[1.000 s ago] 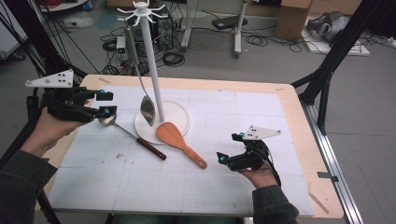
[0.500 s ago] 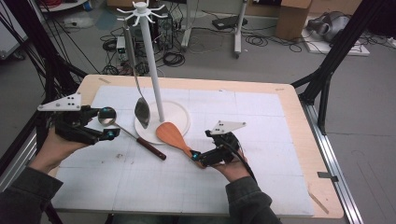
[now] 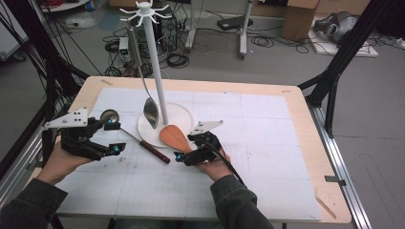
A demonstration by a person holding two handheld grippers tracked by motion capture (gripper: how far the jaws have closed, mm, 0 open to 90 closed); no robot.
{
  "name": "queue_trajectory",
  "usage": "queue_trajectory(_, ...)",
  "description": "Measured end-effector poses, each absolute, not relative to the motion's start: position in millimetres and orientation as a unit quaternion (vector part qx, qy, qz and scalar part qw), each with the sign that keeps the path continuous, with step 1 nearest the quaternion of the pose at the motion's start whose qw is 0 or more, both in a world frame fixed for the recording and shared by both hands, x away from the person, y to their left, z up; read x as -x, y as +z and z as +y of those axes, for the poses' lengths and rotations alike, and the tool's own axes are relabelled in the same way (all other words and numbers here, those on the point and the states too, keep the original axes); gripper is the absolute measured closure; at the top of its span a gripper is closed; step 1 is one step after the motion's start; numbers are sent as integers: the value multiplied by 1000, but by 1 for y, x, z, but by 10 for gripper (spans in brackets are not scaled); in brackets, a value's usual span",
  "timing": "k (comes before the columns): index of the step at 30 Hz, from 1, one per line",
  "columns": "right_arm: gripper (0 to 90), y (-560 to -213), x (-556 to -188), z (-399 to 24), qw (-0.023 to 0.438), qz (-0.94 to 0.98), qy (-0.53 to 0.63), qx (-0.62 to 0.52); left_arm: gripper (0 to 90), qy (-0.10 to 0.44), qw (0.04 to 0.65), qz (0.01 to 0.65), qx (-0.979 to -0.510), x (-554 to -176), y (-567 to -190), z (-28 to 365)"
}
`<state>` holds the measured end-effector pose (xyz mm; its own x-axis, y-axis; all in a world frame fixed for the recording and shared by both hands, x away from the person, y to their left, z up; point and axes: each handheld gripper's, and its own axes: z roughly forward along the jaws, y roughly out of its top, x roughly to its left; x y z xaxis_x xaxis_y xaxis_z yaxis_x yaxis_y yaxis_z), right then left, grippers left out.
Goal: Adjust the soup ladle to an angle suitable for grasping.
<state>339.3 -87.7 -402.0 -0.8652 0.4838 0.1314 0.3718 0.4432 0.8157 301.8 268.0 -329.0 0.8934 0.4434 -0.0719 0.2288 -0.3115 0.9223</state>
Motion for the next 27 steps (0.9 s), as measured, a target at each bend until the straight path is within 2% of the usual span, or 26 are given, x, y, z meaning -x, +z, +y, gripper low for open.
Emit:
queue_trajectory(8,181,-412,-346,-56,53,861,445,-239,211,100,541,209,-809,-295,-339,267)
queue_trajectory(13,221,-417,-347,-41,47,870,434,-230,211,103,545,210,-805,-295,-342,270)
queue_trajectory(27,444,-432,-350,-15,52,891,396,-214,209,108,540,216,-806,-296,-349,273)
